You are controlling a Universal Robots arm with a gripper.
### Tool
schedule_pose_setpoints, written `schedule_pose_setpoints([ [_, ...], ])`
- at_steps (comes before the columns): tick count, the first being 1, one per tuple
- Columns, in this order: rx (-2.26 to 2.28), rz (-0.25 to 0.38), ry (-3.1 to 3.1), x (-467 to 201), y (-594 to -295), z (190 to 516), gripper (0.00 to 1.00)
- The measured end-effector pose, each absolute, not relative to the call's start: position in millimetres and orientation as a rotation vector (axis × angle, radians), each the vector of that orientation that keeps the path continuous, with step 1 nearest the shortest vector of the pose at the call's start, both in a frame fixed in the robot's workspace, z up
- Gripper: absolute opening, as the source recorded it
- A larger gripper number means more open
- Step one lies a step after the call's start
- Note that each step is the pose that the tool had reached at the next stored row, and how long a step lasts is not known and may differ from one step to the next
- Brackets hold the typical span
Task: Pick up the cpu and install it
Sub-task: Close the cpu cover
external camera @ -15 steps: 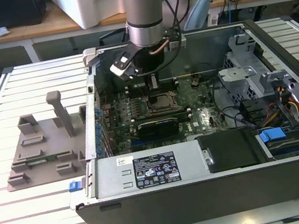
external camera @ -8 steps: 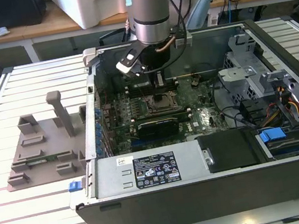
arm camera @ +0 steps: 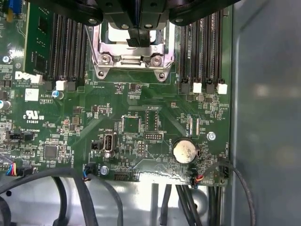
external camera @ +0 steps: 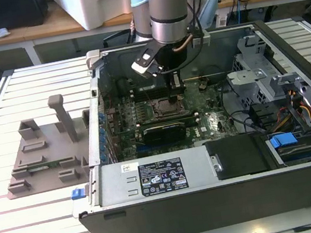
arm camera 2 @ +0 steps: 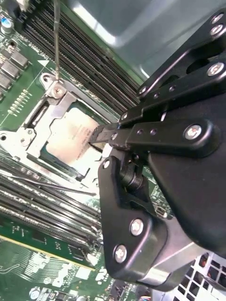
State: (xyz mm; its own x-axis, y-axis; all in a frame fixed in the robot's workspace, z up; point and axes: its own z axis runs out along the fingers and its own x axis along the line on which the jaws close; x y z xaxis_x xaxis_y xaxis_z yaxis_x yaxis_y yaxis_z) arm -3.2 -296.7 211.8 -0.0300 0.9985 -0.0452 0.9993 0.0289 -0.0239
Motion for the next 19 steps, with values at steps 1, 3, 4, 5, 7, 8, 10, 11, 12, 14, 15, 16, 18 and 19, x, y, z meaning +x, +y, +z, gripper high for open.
schedule_pose_setpoints([
  [1, 2.177, -0.076, 2.242, -3.1, -296.7, 212.8, 0.11],
  [3, 2.177, -0.076, 2.242, -3.0, -296.7, 215.1, 0.11],
  [4, 2.177, -0.076, 2.242, -3.0, -296.7, 215.8, 0.11],
  [5, 2.177, -0.076, 2.242, -3.0, -296.7, 216.1, 0.11],
  [7, 2.177, -0.076, 2.242, -3.0, -296.7, 217.4, 0.11],
  [8, 2.177, -0.076, 2.242, -3.0, -296.7, 218.1, 0.11],
  [10, 2.177, -0.076, 2.242, -3.0, -296.7, 221.1, 0.11],
  [11, 2.177, -0.076, 2.242, -3.0, -296.7, 221.9, 0.11],
  [12, 2.177, -0.076, 2.242, -3.0, -296.7, 222.4, 0.11],
  [14, 2.177, -0.076, 2.242, -3.0, -296.7, 224.3, 0.11],
  [15, 2.177, -0.076, 2.242, -3.0, -296.7, 225.1, 0.11],
  [16, 2.177, -0.076, 2.242, -3.0, -296.7, 226.1, 0.11],
  [18, 2.177, -0.076, 2.242, -3.0, -296.7, 228.3, 0.11],
  [19, 2.177, -0.076, 2.242, -3.0, -296.7, 229.8, 0.11],
])
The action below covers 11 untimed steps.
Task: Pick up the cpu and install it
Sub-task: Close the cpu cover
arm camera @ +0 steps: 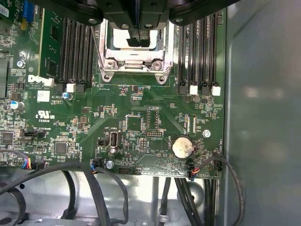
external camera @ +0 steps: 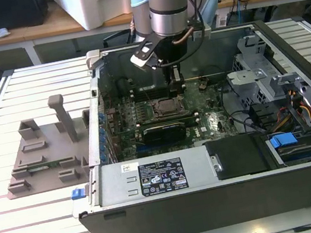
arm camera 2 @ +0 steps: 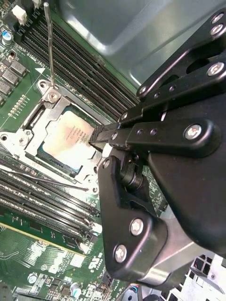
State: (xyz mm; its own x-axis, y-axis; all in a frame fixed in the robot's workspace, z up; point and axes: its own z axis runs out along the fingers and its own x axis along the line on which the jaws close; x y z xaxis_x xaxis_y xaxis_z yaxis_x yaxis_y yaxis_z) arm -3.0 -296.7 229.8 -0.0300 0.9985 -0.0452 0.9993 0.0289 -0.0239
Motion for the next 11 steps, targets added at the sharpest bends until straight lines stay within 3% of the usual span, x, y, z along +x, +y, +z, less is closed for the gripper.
schedule_pose_setpoints([
  [11, 2.177, -0.076, 2.242, -3.0, -296.7, 250.7, 0.11],
])
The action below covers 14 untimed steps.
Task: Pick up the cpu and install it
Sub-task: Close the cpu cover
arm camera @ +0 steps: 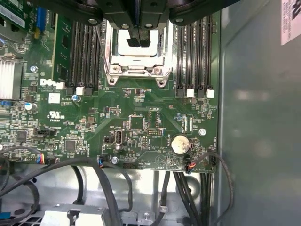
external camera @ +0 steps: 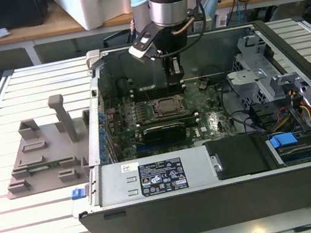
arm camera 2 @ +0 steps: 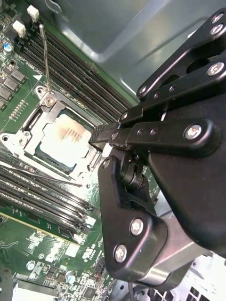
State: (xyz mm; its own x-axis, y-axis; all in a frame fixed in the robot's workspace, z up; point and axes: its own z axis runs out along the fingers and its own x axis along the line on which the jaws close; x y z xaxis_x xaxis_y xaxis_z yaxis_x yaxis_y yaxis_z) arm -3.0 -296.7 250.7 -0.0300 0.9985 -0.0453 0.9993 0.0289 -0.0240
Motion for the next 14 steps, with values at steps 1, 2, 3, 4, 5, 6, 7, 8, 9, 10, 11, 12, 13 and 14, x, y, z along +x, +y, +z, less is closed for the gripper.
schedule_pose_setpoints([
  [1, 2.177, -0.076, 2.242, -3.0, -296.7, 252.2, 0.11],
  [2, 2.177, -0.076, 2.242, -3.0, -296.7, 254.2, 0.11],
  [3, 2.177, -0.076, 2.242, -3.0, -296.7, 256.9, 0.11],
  [4, 2.177, -0.076, 2.242, -3.0, -296.7, 258.9, 0.11],
  [5, 2.177, -0.076, 2.242, -3.0, -296.7, 260.0, 0.11],
  [6, 2.177, -0.076, 2.242, -3.0, -296.7, 261.2, 0.11],
  [7, 2.177, -0.076, 2.242, -3.0, -296.7, 263.0, 0.11],
  [8, 2.177, -0.076, 2.242, -3.0, -296.7, 263.9, 0.11],
  [9, 2.177, -0.076, 2.242, -3.0, -296.7, 264.1, 0.11],
  [10, 2.177, -0.076, 2.242, -3.0, -296.7, 264.1, 0.11],
  [11, 2.177, -0.076, 2.242, -3.0, -296.7, 264.1, 0.11],
  [12, 2.177, -0.076, 2.242, -3.0, -296.7, 264.1, 0.11],
  [13, 2.177, -0.076, 2.242, -3.0, -296.7, 264.1, 0.11],
  [14, 2.177, -0.076, 2.242, -3.0, -296.7, 264.1, 0.11],
])
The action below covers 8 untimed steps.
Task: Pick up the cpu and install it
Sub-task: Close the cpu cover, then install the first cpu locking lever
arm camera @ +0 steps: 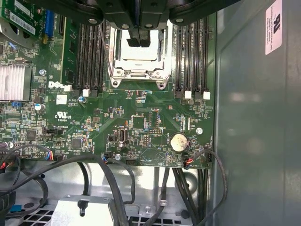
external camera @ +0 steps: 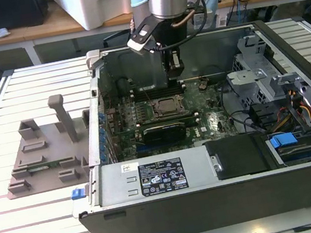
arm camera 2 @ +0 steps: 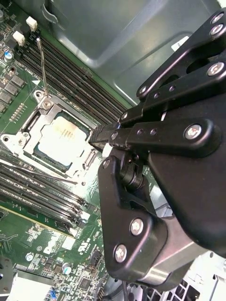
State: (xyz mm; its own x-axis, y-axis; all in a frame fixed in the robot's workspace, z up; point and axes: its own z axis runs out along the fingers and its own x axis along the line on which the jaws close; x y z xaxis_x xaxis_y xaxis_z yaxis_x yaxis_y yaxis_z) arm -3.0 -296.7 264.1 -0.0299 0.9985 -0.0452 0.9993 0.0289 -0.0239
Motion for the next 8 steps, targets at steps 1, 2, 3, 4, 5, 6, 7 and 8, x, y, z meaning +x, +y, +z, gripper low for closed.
schedule_pose_setpoints([
  [1, 2.177, -0.076, 2.242, -3.0, -296.7, 264.2, 0.11],
  [2, 2.177, -0.076, 2.242, -3.0, -296.7, 264.2, 0.11],
  [3, 2.177, -0.076, 2.242, -3.0, -296.7, 264.2, 0.11],
  [4, 2.177, -0.076, 2.242, -3.0, -296.7, 264.2, 0.11],
  [5, 2.177, -0.076, 2.242, -3.0, -296.7, 264.2, 0.11],
  [6, 2.177, -0.076, 2.242, -3.0, -296.7, 264.2, 0.11],
  [7, 2.177, -0.076, 2.242, -3.0, -296.7, 264.2, 0.11],
  [8, 2.177, -0.076, 2.242, -3.0, -296.7, 264.2, 0.11],
])
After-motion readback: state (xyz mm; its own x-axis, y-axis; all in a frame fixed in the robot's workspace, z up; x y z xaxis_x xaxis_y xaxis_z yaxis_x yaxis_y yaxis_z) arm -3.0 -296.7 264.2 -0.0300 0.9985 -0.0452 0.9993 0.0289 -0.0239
